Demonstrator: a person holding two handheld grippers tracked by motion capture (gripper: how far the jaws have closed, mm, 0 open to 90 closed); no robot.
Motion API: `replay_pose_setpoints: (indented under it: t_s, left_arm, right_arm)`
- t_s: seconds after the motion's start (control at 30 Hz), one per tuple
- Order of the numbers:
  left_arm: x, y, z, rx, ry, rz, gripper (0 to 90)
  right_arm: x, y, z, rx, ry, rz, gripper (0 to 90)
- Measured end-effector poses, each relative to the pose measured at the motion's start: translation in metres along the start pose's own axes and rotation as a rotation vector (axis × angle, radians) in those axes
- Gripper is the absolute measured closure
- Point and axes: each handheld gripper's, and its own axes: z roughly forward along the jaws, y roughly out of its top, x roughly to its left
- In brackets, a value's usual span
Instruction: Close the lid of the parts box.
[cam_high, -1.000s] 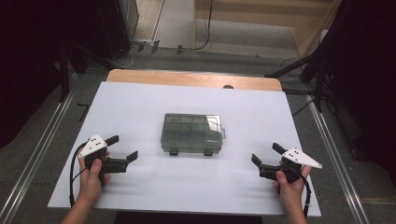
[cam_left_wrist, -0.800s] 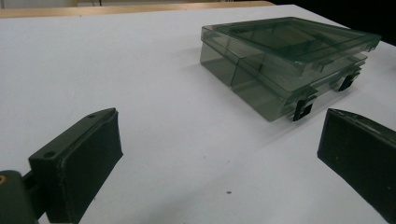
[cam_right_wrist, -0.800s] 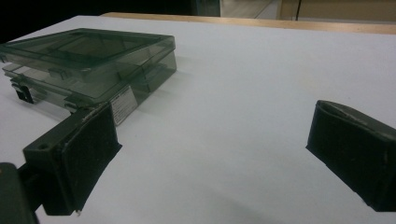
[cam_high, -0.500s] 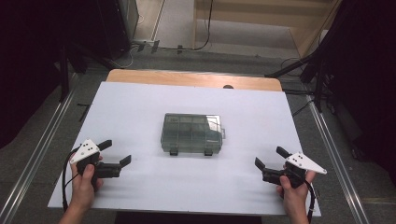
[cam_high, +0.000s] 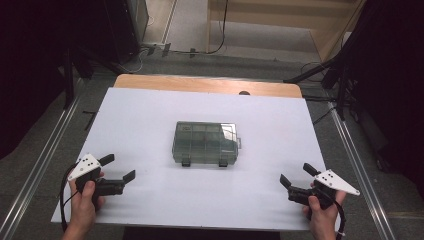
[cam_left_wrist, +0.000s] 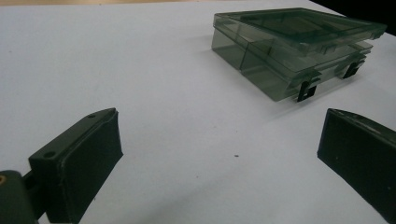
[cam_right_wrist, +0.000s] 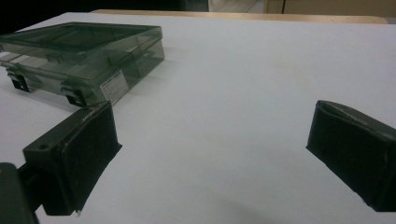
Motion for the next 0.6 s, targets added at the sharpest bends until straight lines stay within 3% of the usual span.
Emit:
replay_pose_setpoints:
  t_s: [0.13,0.6]
  left_arm:
    - [0.0022,-0.0003,-0.0014,0.003,0.004,-0.002,0.0]
    - [0.0025,-0.0001,0.0012,0.015,0.012,0.008,0.0]
  right_arm:
    - [-0.0042,-0.0012,-0.0049,-0.009,-0.018,0.03,2.2]
    - [-0.0048,-0.0032,-0.0032,-0.003,-0.024,0.025,2.4]
